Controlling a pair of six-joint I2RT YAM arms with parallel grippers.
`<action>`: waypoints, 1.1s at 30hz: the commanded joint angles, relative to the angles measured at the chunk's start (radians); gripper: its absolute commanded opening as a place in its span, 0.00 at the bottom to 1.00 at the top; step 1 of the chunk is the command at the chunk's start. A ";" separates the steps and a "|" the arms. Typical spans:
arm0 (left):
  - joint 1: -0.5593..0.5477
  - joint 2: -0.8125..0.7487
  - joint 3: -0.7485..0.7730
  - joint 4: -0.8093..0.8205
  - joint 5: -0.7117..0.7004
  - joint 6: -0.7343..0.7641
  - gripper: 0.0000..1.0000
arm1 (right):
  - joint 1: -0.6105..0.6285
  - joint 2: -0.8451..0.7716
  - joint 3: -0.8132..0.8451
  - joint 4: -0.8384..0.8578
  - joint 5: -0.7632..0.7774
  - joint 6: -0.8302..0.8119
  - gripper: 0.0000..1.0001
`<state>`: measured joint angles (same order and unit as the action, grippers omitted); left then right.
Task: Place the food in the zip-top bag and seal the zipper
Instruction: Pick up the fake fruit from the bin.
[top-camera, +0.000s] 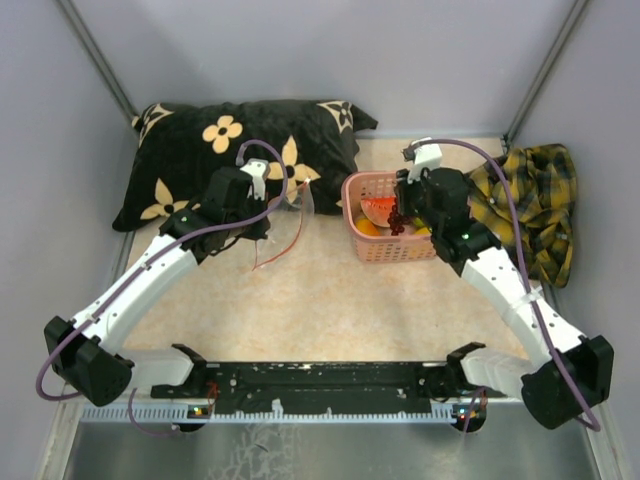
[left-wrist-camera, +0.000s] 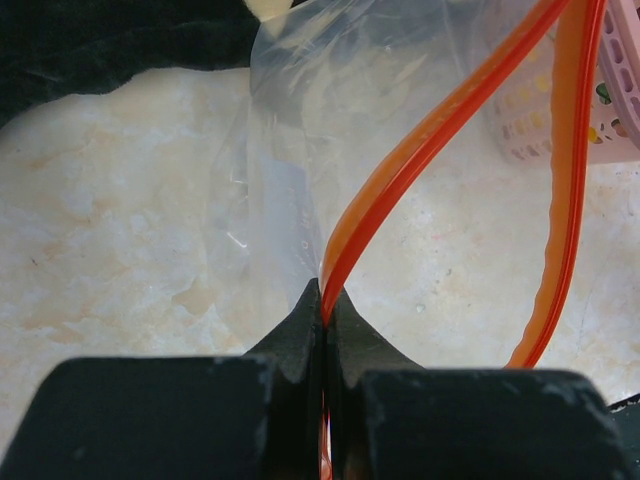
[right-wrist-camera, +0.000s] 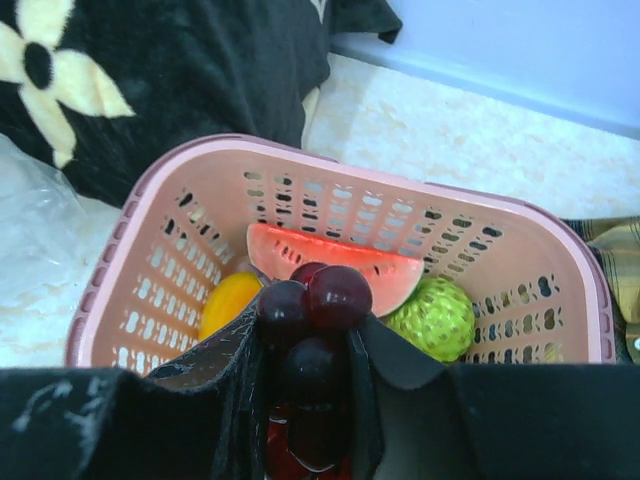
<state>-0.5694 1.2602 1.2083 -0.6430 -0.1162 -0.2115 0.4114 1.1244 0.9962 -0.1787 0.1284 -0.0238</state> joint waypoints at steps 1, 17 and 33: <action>0.004 -0.023 0.005 0.016 0.023 0.011 0.00 | 0.041 -0.054 0.055 0.123 0.013 -0.043 0.00; 0.005 -0.025 0.005 0.019 0.063 0.009 0.00 | 0.209 -0.108 0.163 0.297 -0.138 -0.035 0.00; 0.011 -0.029 -0.007 0.040 0.116 -0.016 0.00 | 0.364 -0.033 0.131 0.606 -0.212 0.188 0.00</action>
<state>-0.5648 1.2526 1.2083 -0.6327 -0.0223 -0.2127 0.7387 1.0737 1.1023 0.2501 -0.0769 0.0845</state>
